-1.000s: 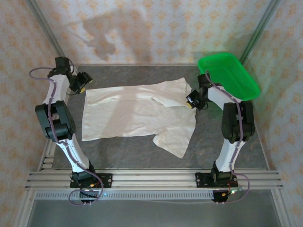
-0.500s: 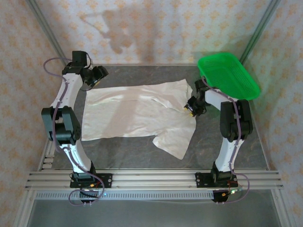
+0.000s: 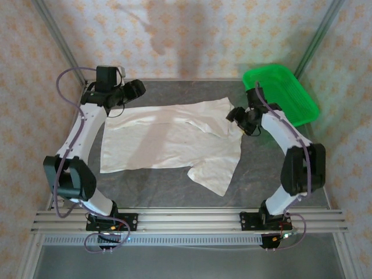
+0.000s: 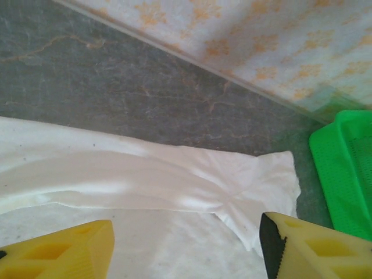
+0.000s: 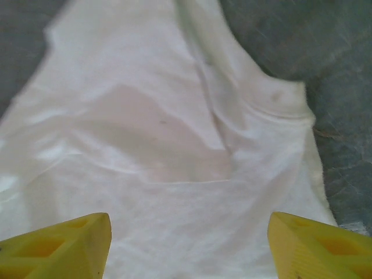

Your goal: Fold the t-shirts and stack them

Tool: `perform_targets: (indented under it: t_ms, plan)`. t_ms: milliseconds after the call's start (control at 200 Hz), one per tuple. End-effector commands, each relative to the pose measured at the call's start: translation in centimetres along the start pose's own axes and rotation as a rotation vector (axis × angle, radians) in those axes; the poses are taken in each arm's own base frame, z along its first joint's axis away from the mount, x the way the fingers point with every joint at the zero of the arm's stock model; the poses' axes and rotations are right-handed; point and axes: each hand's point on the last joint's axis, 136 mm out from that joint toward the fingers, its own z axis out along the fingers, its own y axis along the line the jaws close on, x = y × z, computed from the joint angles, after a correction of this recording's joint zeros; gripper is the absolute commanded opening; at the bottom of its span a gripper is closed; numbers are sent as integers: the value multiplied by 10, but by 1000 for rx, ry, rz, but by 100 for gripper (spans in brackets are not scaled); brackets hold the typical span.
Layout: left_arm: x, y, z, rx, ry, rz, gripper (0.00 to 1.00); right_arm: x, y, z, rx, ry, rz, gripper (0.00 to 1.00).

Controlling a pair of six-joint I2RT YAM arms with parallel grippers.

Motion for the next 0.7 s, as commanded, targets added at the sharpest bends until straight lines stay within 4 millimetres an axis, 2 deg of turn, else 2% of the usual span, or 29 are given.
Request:
perform_targets:
  t_ms: [0,135,250,360,535,560,580,696]
  plan:
    - [-16,-22,-22,41,-120,71,71,8,27,-10,-108,28,-137,73]
    - [-3,-42,-37,62,-128,158,75,39,47,0,-90,125,-311,72]
    - [5,-55,-54,82,-148,200,76,70,49,23,46,232,-490,70]
    - [10,-67,-77,111,-184,228,78,85,54,41,144,270,-611,66]
    - [21,-78,-115,145,-223,274,83,85,48,77,245,301,-648,55]
    - [24,-79,-120,150,-225,280,91,84,48,81,251,305,-648,53]
    - [26,-79,-124,152,-224,282,93,83,48,84,254,305,-650,51]
    - [39,-79,-142,155,-210,306,94,82,48,102,277,319,-659,47]
